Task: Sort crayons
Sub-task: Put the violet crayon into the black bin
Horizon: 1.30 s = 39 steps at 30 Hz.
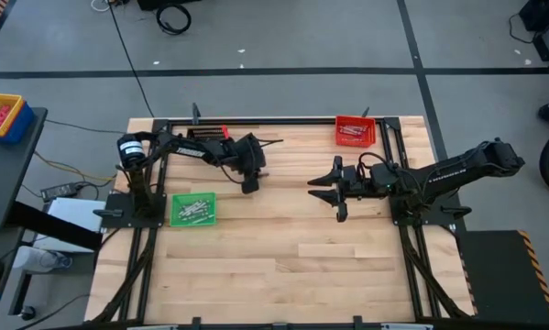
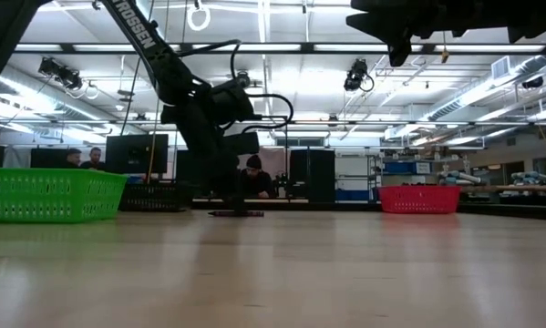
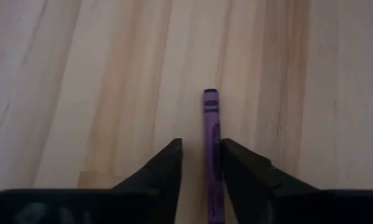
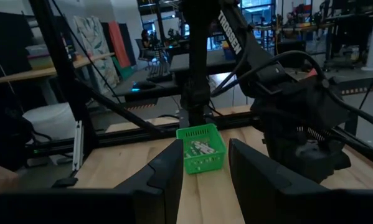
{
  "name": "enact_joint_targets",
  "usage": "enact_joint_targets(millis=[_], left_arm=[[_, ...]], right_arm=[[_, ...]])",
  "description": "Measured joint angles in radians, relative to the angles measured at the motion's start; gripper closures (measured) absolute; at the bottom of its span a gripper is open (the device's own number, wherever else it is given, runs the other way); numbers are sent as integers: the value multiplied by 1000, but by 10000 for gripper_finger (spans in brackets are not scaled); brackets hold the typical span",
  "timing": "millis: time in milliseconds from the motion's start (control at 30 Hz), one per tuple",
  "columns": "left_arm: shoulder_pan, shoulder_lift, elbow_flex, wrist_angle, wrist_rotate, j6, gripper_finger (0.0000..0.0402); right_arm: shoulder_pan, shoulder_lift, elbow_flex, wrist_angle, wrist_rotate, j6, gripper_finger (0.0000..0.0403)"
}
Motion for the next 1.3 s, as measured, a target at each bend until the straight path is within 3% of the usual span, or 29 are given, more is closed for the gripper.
enact_joint_targets(millis=[300, 500, 700, 967, 1133, 1300], left_arm=[[6, 3, -1, -4, -2, 16, 381], [6, -30, -3, -33, -4, 20, 364], [44, -228, -5, -227, -3, 121, 362], [265, -427, -6, -478, -100, 259, 366], [470, -421, -7, -459, -116, 272, 367], [550, -383, -85, -371, -63, 265, 367]], right_arm=[[0, 0, 0, 0, 0, 0, 270], [0, 0, 0, -11, 0, -4, 270], [0, 0, 0, -31, 14, -39, 270], [0, 0, 0, -46, 76, -76, 270], [0, 0, 0, -46, 83, -76, 270], [0, 0, 0, -46, 83, -76, 270]])
